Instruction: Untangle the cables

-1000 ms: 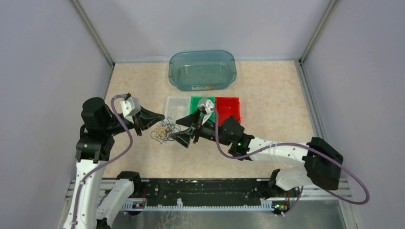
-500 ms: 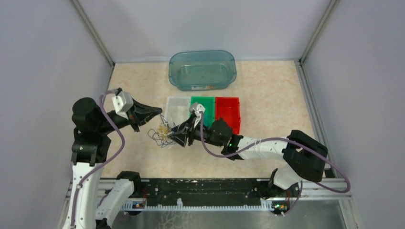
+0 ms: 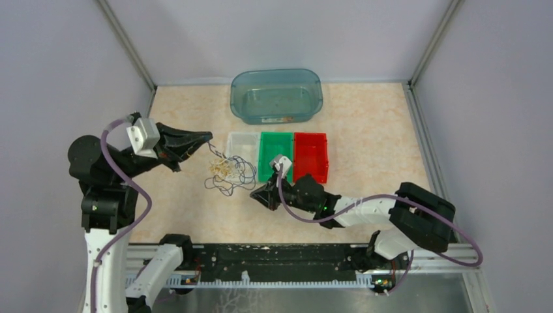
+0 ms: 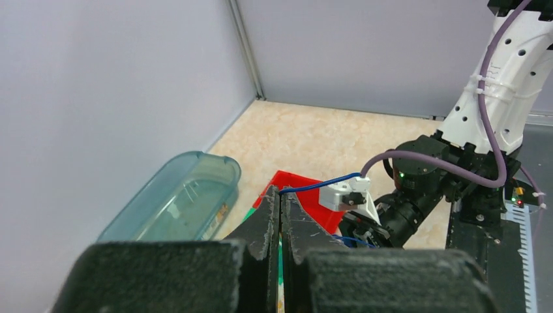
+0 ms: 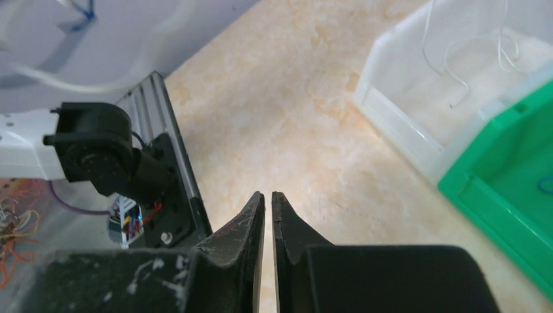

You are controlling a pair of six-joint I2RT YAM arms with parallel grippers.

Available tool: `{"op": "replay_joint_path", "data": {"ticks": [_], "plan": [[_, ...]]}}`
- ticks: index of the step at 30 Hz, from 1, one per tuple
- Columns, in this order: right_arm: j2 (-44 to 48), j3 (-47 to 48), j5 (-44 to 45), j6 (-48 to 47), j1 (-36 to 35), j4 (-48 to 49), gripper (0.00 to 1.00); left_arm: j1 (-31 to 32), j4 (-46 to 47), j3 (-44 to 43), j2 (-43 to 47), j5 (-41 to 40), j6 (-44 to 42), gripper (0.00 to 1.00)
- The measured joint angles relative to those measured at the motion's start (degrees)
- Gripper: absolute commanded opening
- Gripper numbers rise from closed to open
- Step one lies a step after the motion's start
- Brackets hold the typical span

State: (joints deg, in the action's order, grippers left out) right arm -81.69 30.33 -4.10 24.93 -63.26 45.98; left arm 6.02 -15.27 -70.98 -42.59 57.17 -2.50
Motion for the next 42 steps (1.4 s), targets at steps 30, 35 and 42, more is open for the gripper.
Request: {"op": "replay_joint_path", "data": {"ticks": [30,35,42], "plan": [[8.24,20.52,-9.86,-7.8,0.44,-16.59,0.57,0.0,-5.81,6.95,2.67,4.87,-4.42,0.02],[5.86,21.64,-11.15,-7.15,0.44,-12.98,0.59,0.0,-5.79,7.69,2.75,5.05,-3.72,0.02],[0.04,25.09,-14.29,-5.27,0.44,-10.25,0.4,0.0,-5.77,8.94,2.82,5.27,-2.16,0.02]]}}
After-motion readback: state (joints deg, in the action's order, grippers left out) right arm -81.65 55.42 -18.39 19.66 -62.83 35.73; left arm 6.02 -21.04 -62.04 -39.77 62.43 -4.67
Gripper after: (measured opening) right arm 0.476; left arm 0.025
